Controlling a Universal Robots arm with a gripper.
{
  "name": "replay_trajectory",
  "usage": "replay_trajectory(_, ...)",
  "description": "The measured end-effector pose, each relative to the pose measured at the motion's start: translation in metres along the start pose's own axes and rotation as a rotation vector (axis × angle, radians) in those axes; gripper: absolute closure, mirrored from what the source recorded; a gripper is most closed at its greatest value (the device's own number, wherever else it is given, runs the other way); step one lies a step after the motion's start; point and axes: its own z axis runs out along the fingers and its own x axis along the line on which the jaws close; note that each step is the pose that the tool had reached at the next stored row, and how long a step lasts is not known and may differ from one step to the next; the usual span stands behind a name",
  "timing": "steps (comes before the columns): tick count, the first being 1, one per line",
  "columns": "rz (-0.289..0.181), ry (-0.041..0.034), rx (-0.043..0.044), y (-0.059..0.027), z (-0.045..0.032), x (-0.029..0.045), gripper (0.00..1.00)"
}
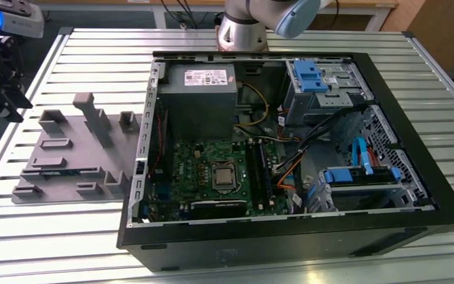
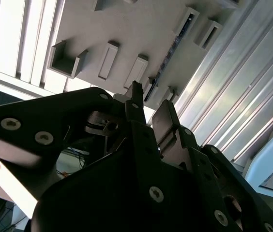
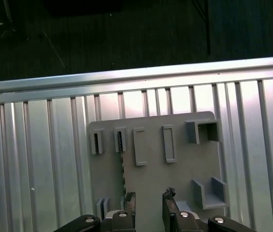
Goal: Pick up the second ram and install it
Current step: 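Pick up the second ram and move it above second insertion slot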
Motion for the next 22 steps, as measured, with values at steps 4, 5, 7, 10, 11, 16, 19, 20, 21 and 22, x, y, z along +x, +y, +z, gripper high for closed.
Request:
replay_trajectory(4,0.0,-0.0002,0.0025,-0.0001,0.0032,0.0005,0.64)
replay_trajectory(5,0.0,-0.0003,0.0031,-0.0001,0.004,0.0006,0.64)
replay_trajectory(7,0.0,-0.0004,0.0044,-0.0002,0.0058,0.0008,0.64)
replay_trajectory(10,0.0,-0.0006,0.0063,-0.0002,0.0082,0.0011,0.64)
replay_trajectory(11,0.0,-0.0007,0.0069,-0.0003,0.009,0.0013,0.64)
replay_trajectory(16,0.0,-0.0011,0.01,-0.0004,0.0131,0.0019,0.64)
replay_trajectory(19,0.0,-0.0013,0.012,-0.0004,0.0156,0.0022,0.64)
replay_trajectory(20,0.0,-0.0013,0.0126,-0.0005,0.0165,0.0023,0.64)
replay_trajectory(21,0.0,-0.0014,0.0132,-0.0005,0.0172,0.0024,0.64)
replay_trajectory(22,0.0,-0.0015,0.0139,-0.0005,0.0181,0.0026,0.64)
